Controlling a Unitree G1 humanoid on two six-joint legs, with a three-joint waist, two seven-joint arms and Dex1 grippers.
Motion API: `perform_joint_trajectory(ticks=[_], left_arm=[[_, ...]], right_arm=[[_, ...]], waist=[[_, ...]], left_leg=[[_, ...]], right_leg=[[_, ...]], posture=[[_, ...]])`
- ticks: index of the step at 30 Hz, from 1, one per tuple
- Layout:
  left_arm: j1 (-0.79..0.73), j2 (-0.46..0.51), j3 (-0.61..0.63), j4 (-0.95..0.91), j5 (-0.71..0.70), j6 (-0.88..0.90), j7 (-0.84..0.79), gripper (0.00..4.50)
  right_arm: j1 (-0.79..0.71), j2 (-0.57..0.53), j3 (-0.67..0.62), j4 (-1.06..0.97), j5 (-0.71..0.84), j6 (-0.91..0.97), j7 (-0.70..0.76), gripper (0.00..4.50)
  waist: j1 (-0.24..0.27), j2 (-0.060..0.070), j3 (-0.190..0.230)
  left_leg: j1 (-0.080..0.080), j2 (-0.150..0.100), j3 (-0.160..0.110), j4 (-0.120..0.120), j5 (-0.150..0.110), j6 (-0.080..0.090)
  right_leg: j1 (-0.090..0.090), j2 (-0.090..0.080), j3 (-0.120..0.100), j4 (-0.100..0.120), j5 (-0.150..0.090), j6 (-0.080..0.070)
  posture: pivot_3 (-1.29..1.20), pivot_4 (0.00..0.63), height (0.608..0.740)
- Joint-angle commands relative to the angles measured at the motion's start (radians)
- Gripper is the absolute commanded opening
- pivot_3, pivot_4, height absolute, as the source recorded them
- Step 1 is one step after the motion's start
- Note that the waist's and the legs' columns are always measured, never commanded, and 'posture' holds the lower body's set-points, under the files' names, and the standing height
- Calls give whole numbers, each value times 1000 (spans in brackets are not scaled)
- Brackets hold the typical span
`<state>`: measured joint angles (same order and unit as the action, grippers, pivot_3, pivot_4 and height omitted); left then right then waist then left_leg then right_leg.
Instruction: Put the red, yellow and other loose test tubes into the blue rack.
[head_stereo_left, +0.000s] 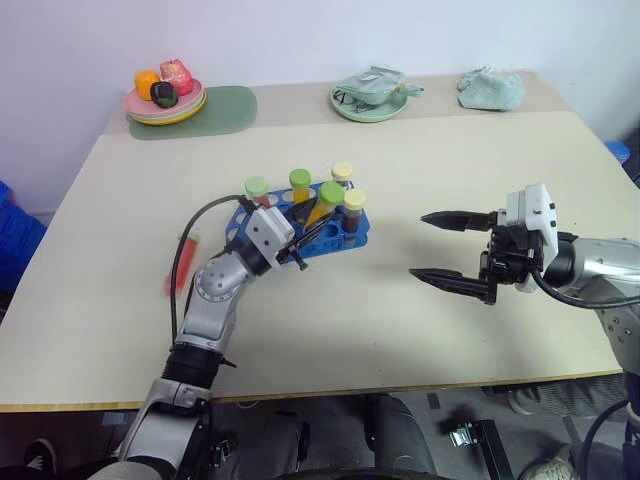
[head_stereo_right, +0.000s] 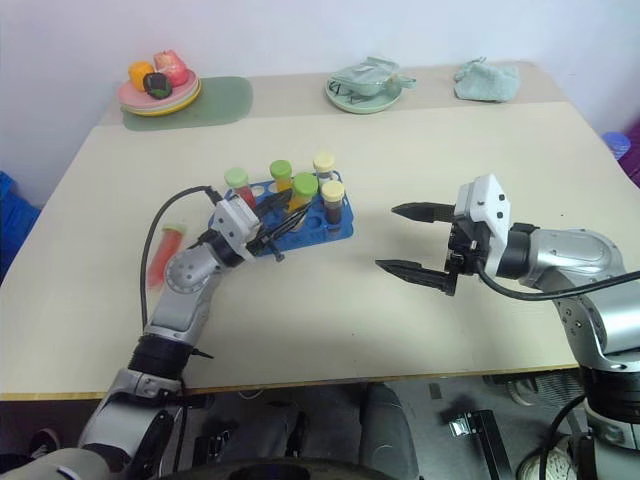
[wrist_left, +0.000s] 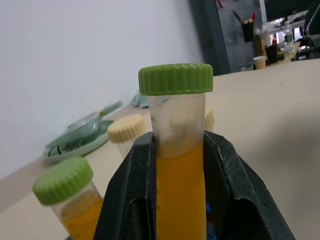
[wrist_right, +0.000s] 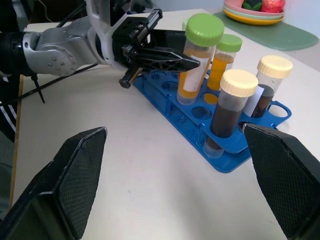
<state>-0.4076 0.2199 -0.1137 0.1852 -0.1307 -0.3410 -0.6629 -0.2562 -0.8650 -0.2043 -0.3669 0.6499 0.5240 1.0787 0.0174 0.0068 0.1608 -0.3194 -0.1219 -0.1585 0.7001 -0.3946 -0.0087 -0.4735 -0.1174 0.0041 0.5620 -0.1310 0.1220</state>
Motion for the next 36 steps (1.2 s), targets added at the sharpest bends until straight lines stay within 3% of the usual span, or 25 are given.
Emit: perform_joint_trajectory(ticks=[1,7,12,18,25,26,31,36], left_arm=[[12,-15,12,-46,-21,26,31,759],[4,-32,29,-26,-42,40,48,759],[23,-80,74,-67,-187,198,54,759],[56,-71,77,-106,-193,212,34,759],[62,-35,66,-131,-147,179,23,4248],[59,-33,68,-133,-139,169,30,4452],[65,8,90,-212,-113,192,62,4452],[133,119,114,-413,-162,364,52,4452]], right_arm=[[-24,-14,-18,-10,6,-7,-2,4500],[-46,-13,-8,-5,4,-4,-3,4500],[-72,-12,4,10,-8,-12,4,4500],[-80,-10,8,20,-18,-25,11,4500],[-90,-6,17,36,-22,-34,19,4500],[-91,-5,18,40,-23,-35,20,4500],[-88,-2,24,57,-38,-56,32,4500],[-107,0,27,96,-36,-75,61,4500]], waist=[[1,0,0],[1,0,0],[2,0,0],[0,0,0],[0,0,0],[0,0,0],[-1,0,0],[-4,0,0]], left_leg=[[0,0,0,0,0,0],[0,0,0,0,0,0],[0,0,0,0,0,0],[0,0,0,0,0,0],[0,0,0,0,0,0],[0,0,0,0,0,0],[0,0,0,0,0,0],[0,0,0,0,0,0]], right_leg=[[0,0,0,0,0,0],[0,0,0,0,0,0],[0,0,0,0,0,0],[0,0,0,0,0,0],[0,0,0,0,0,0],[0,0,0,0,0,0],[0,0,0,0,0,0],[0,0,0,0,0,0]], posture=[[0,150,740],[0,150,740],[0,150,740],[0,150,740],[0,150,740],[0,150,740],[0,150,740],[0,150,740]])
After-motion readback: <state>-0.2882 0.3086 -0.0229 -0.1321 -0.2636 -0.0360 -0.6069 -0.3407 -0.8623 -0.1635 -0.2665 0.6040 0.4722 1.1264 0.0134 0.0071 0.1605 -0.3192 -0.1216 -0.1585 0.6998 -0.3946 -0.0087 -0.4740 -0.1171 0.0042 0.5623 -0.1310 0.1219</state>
